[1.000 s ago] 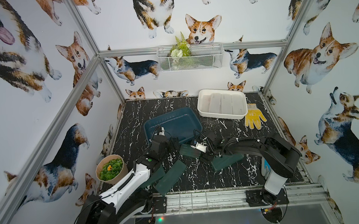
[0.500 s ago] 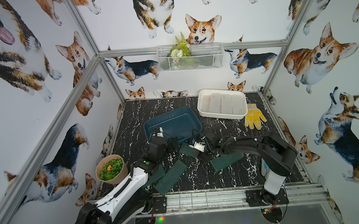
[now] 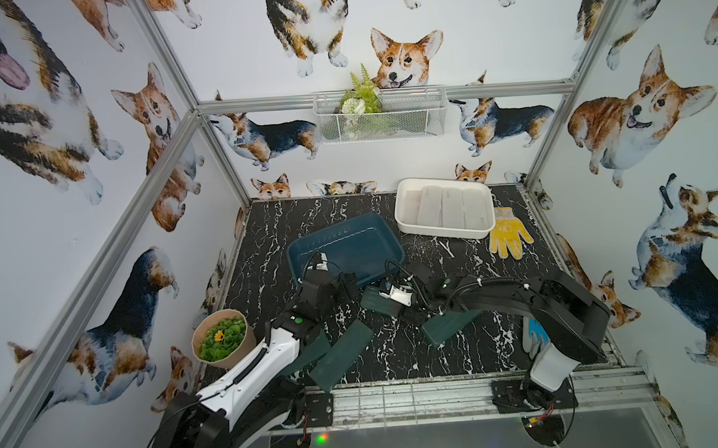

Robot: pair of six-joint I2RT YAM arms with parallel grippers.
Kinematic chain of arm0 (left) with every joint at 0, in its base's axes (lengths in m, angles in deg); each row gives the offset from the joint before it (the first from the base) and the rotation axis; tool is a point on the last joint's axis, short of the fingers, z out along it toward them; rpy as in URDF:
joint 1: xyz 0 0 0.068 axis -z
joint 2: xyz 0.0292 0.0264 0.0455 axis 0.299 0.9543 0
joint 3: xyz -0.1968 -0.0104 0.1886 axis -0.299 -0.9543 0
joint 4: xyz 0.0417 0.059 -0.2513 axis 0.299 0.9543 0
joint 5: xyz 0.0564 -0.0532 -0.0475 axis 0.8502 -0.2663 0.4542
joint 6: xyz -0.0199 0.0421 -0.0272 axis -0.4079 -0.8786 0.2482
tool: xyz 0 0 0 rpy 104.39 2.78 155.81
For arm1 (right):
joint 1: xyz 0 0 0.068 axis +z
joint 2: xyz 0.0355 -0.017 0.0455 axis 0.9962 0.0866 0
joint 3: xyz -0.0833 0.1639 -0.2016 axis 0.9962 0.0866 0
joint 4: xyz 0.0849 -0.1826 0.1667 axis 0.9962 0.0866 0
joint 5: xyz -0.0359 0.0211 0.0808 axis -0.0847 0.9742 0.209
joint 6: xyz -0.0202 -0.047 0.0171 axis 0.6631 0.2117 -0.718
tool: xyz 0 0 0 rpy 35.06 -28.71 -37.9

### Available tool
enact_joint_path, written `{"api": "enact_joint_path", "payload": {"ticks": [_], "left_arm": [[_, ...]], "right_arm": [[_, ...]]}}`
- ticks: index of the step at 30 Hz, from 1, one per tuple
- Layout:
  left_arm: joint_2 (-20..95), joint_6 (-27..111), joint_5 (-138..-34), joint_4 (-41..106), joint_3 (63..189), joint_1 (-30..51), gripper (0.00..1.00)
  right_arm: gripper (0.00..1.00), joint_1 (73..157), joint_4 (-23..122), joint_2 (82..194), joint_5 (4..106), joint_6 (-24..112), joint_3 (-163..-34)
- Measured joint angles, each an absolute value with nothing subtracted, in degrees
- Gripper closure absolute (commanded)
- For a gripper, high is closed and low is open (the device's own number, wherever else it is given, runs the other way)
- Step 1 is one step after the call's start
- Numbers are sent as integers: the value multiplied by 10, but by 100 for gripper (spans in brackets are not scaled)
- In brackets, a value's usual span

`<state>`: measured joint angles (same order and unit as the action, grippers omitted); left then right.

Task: Place the pencil cases by color into the storage box
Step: Pick up the pencil case from the center of the board.

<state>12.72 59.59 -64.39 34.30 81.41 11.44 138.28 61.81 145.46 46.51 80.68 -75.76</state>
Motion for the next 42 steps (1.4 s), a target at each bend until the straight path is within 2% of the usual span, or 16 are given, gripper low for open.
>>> {"api": "enact_joint_path", "payload": {"ticks": [23, 34, 42], "left_arm": [[161, 587, -635, 342, 866, 100, 0], [121, 588, -672, 356, 877, 29, 0], [86, 592, -698, 362, 880, -6, 0]], "right_arm": [[46, 1417, 660, 1410, 549, 807, -767], [47, 1412, 647, 1338, 568, 807, -776], [46, 1359, 605, 1363, 555, 773, -843]]}}
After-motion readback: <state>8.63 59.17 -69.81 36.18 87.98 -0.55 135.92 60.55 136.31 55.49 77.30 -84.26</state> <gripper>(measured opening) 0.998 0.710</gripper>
